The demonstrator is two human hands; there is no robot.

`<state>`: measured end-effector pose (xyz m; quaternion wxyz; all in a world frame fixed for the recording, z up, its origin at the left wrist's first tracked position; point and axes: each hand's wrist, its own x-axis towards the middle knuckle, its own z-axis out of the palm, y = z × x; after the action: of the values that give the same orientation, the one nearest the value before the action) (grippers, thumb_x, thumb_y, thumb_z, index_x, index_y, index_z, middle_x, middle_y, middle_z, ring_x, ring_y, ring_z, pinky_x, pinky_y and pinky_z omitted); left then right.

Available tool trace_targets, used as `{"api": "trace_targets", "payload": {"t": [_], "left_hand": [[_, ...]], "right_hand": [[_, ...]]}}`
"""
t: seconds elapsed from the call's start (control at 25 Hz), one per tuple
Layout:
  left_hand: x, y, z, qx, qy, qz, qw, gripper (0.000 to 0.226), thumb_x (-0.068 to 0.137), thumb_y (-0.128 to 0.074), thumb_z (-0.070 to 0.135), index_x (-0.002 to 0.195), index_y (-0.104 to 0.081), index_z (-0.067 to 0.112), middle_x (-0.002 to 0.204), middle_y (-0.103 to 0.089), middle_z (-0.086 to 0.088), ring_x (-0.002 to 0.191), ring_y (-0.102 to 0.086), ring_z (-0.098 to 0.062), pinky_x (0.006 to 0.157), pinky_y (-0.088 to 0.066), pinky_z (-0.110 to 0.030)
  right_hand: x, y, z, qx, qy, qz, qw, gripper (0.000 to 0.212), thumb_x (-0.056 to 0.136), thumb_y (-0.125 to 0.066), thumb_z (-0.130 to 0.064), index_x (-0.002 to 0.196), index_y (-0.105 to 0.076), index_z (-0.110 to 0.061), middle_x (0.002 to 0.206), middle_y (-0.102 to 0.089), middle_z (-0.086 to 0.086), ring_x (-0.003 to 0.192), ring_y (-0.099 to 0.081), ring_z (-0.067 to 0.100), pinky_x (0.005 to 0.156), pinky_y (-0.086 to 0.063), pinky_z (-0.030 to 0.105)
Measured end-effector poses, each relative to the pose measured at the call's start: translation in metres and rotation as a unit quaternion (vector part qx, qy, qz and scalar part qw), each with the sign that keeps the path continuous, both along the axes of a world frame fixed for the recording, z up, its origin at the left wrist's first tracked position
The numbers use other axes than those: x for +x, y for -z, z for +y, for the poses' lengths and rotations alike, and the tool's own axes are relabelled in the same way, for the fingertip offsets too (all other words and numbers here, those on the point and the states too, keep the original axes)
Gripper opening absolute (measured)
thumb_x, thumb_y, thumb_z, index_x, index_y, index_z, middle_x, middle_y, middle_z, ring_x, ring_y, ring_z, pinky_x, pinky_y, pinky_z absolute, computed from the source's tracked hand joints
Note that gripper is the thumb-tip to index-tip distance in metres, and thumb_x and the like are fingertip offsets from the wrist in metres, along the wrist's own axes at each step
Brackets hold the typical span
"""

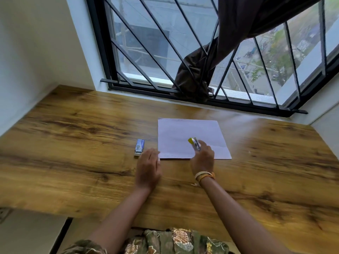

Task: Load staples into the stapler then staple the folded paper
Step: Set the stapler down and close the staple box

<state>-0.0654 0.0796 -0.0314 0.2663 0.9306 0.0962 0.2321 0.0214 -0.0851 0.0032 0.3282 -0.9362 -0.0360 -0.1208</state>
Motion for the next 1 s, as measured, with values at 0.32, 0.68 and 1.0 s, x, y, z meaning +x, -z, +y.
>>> {"api": "trace_targets", "payload": {"t": [0.32, 0.68, 1.0], "left_hand": [[-0.022, -0.003, 0.045, -0.070, -0.172, -0.044, 0.982, 0.027, 0.079, -0.040, 0.011, 0.097, -0.060, 0.007, 0.095, -0.056, -0.013, 0.089, -0.052, -0.028, 0.079, -0.046, -0.039], [-0.011, -0.001, 0.069, -0.133, -0.256, 0.035, 0.957, 0.037, 0.079, -0.048, -0.003, 0.114, -0.051, 0.008, 0.108, -0.051, -0.010, 0.095, -0.049, -0.022, 0.082, -0.049, -0.038], [-0.008, 0.000, 0.072, -0.107, -0.252, 0.060, 0.960, 0.039, 0.079, -0.043, 0.000, 0.116, -0.054, 0.007, 0.108, -0.055, -0.011, 0.095, -0.052, -0.024, 0.081, -0.050, -0.039]], "right_hand": [[0.026, -0.007, 0.104, -0.032, -0.179, 0.082, 0.980, 0.042, 0.081, -0.059, -0.001, 0.123, -0.057, -0.008, 0.106, -0.064, 0.018, 0.101, -0.056, 0.034, 0.086, -0.047, 0.039], [0.075, -0.008, 0.166, -0.087, -0.226, 0.127, 0.962, 0.036, 0.083, -0.065, -0.013, 0.118, -0.062, -0.009, 0.114, -0.065, 0.016, 0.108, -0.059, 0.031, 0.090, -0.049, 0.036], [0.043, -0.011, 0.156, -0.064, -0.391, 0.078, 0.915, 0.037, 0.074, -0.073, -0.023, 0.108, -0.068, -0.009, 0.106, -0.058, 0.011, 0.092, -0.056, 0.023, 0.078, -0.051, 0.032]]}}
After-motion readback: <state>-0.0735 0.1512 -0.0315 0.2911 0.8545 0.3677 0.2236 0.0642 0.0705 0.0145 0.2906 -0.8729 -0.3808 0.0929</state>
